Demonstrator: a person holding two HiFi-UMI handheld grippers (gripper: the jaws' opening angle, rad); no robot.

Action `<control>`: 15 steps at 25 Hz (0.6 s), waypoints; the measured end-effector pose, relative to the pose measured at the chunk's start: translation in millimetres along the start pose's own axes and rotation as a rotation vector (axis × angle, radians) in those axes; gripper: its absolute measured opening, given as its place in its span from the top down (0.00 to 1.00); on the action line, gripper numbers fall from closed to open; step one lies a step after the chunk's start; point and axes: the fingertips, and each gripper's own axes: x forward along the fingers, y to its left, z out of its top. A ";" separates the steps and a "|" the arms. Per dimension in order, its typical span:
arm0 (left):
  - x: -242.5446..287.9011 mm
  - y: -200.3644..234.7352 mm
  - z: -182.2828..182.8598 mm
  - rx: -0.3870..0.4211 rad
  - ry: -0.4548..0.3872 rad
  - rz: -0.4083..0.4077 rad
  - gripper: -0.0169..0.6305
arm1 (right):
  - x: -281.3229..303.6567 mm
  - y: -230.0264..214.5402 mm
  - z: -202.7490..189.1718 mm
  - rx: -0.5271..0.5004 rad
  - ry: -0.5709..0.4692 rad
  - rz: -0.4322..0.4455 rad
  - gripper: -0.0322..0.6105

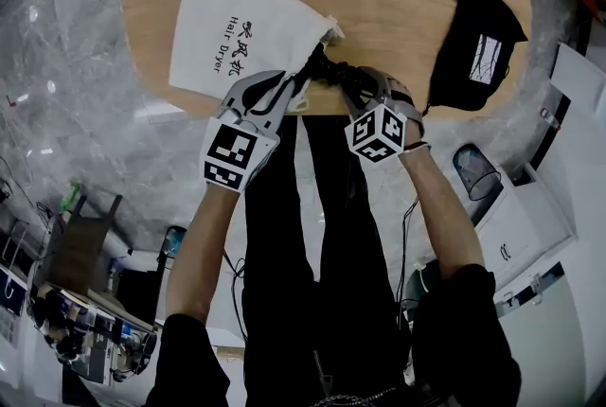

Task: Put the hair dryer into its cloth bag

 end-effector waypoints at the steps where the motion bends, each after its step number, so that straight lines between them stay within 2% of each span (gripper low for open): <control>1: 0.3 0.2 -0.2 0.002 0.002 0.000 0.91 | 0.1 -0.2 0.5 0.008 0.000 0.010 0.61; 7: -1.7 -1.9 2.6 0.009 0.001 0.005 0.91 | -20.9 -5.3 20.7 0.008 -0.101 -0.007 0.63; 15: -2.5 -3.7 6.8 0.019 -0.005 0.009 0.91 | -37.1 -3.4 54.7 -0.003 -0.168 0.006 0.64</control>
